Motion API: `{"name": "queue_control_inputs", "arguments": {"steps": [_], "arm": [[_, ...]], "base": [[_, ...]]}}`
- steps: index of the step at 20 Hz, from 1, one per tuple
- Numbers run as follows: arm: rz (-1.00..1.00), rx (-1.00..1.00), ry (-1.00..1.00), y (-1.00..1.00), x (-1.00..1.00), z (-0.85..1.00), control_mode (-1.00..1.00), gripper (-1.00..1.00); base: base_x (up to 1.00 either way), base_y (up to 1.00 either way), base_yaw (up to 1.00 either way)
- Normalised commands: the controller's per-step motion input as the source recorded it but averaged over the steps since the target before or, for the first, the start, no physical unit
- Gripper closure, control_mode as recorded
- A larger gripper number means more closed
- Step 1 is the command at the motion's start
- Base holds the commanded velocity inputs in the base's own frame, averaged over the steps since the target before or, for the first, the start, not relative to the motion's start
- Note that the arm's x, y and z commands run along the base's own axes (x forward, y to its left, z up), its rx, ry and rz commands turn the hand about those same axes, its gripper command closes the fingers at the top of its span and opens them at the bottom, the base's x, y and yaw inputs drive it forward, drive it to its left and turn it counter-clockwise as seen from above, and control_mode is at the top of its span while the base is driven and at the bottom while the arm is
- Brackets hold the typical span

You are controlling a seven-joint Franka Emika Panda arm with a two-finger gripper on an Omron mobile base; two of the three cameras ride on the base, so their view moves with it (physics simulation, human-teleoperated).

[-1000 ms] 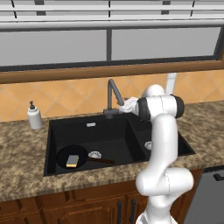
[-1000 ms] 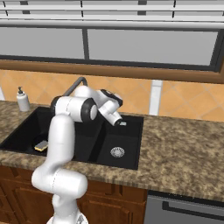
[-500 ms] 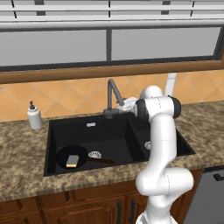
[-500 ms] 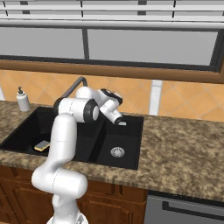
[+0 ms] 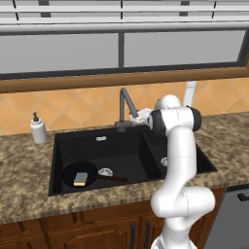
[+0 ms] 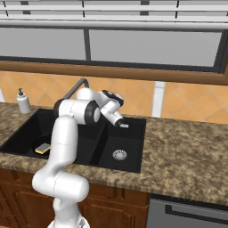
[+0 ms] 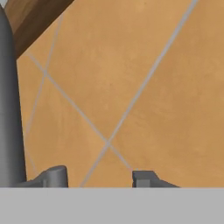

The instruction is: Pick the pan and sponge and place them into the sink. Then turn on the water.

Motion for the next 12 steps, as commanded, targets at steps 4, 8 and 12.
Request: {"name": "queue_control_inputs", "arguments": {"steps": [4,8,12], "arm": [[0.00,0.06,0.05,-0.33,0.00,-0.07,-1.00,1.00],[0.00,0.10,0.11,-0.52,0.00,-0.11,-1.00,1.00],[-0.02,0.12,0.16,-0.68,0.04,-0.13,-1.00,1.00]], "base": [[0.00,0.00,0.00],[0.00,0.00,0.00],[0.00,0.00,0.00]]}}
